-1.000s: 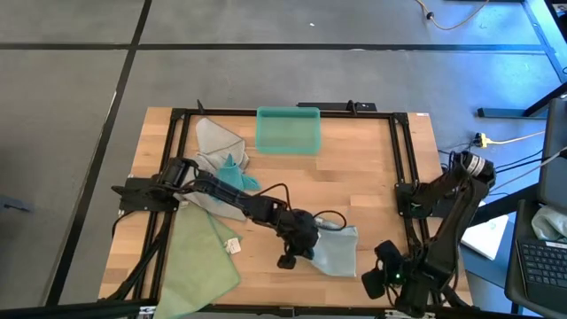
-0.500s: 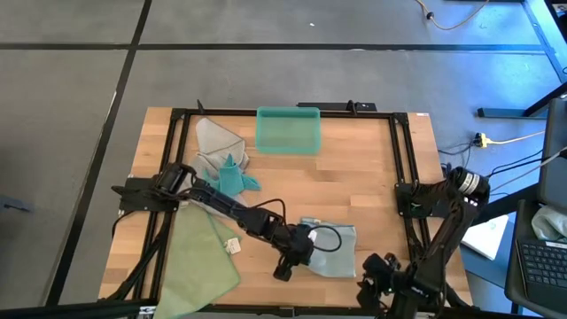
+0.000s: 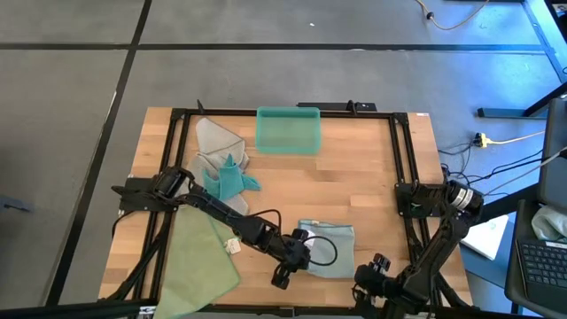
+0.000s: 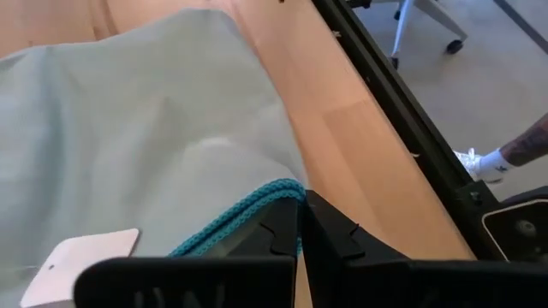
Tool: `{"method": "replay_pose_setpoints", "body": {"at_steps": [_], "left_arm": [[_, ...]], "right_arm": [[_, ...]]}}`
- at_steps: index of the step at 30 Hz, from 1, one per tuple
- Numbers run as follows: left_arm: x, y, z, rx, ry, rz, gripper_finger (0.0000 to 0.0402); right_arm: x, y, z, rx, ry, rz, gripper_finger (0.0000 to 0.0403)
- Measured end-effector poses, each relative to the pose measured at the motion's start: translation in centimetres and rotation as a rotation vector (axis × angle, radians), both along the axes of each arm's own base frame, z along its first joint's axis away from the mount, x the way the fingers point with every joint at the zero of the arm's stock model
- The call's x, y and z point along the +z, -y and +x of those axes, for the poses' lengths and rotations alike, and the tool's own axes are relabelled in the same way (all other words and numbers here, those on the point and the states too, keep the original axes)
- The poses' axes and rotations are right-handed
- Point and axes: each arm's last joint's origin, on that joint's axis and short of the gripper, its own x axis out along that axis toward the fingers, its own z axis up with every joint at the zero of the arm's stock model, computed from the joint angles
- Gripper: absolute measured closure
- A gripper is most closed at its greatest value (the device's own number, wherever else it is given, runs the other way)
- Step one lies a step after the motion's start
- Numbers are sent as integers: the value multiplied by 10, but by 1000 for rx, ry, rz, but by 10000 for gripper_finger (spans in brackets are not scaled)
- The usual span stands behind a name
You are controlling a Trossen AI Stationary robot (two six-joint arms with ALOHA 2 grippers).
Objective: Fold microfiber towels
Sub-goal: Put the folded light blue towel into the bin
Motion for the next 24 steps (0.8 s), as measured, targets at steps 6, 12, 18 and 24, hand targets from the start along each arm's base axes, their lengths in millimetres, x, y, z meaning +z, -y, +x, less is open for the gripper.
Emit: {"method": "replay_pose_setpoints", "body": {"at_steps": [6, 12, 18, 24], "left_arm": [[-1, 9, -4, -22, -4, 1, 401], [-2, 13, -8, -30, -25, 11, 401], [-3, 14, -9, -13, -35, -1, 401], [-3, 14, -9, -7, -33, 4, 401]], "right_arm": [[-5, 3, 11, -40, 4, 8, 141], [-5, 8, 21, -151, 59, 41, 156], [-14, 4, 24, -230, 76, 96, 207], [-16, 1, 26, -220, 83, 110, 272]]}}
